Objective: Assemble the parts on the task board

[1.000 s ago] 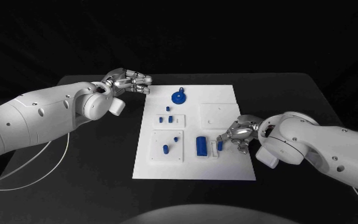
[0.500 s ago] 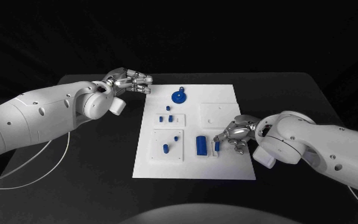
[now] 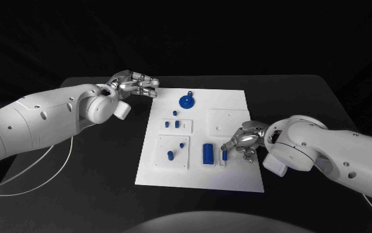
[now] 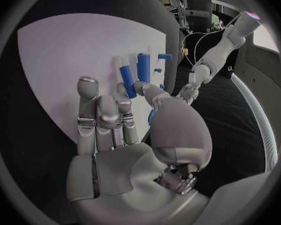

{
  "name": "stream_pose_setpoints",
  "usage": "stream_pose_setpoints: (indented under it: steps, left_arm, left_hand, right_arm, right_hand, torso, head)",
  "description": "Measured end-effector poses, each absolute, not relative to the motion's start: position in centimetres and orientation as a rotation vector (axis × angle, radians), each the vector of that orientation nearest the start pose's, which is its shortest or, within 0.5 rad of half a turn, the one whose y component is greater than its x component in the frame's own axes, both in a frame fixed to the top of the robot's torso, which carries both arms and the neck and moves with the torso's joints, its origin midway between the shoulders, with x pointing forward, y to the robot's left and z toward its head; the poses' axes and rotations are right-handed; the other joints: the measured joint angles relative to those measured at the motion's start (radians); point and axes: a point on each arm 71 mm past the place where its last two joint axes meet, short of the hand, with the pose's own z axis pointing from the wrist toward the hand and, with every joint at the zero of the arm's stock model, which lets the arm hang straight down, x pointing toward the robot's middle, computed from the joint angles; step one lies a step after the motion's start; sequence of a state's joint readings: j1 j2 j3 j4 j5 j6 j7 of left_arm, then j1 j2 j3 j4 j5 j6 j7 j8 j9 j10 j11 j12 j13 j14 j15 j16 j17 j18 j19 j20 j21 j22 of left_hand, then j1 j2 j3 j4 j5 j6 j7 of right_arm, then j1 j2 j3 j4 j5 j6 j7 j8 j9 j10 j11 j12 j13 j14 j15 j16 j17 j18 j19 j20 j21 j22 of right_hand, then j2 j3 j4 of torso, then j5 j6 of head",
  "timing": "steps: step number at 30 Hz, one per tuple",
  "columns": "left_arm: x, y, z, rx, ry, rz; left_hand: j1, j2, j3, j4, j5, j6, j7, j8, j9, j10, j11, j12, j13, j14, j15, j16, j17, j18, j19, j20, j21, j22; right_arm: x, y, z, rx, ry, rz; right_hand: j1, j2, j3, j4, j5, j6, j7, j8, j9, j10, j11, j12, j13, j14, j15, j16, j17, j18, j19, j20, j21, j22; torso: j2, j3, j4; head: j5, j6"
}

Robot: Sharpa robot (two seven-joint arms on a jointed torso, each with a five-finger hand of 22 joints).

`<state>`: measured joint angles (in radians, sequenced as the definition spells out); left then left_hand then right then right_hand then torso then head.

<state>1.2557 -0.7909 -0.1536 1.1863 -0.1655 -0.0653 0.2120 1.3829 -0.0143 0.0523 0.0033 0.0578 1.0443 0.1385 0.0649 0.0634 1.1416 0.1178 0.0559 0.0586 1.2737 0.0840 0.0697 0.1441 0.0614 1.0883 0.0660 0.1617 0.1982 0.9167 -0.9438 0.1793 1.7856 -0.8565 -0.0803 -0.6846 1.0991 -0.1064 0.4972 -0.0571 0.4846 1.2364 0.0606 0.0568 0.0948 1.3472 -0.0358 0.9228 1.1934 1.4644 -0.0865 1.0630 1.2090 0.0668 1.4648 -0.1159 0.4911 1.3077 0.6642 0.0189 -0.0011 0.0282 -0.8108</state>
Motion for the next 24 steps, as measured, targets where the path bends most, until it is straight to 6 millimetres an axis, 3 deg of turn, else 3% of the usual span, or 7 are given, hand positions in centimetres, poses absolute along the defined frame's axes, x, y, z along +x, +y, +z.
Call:
stream_pose_setpoints:
  steps: [24]
  left_arm:
    - [53.36,27.83,-21.71,-1.015,1.716,-1.275]
  left_hand:
    - [0.000,0.000,0.000,0.000,0.000,0.001,0.001,0.000,0.000,0.000,0.000,0.000,0.000,0.000,0.000,0.000,0.001,0.000,0.000,0.000,0.000,-0.005]
  right_arm:
    - [39.69,-20.35,-24.99,0.646,2.417,0.578]
  right_hand:
    - [0.000,0.000,-0.001,-0.001,0.008,0.003,-0.003,0.004,0.001,0.000,0.000,0.000,-0.002,0.000,0.000,0.000,0.003,-0.005,0.000,0.000,-0.004,0.000]
  torso:
    - [0.000,-0.0005,0.0000]
  head:
    - [0.003,-0.003]
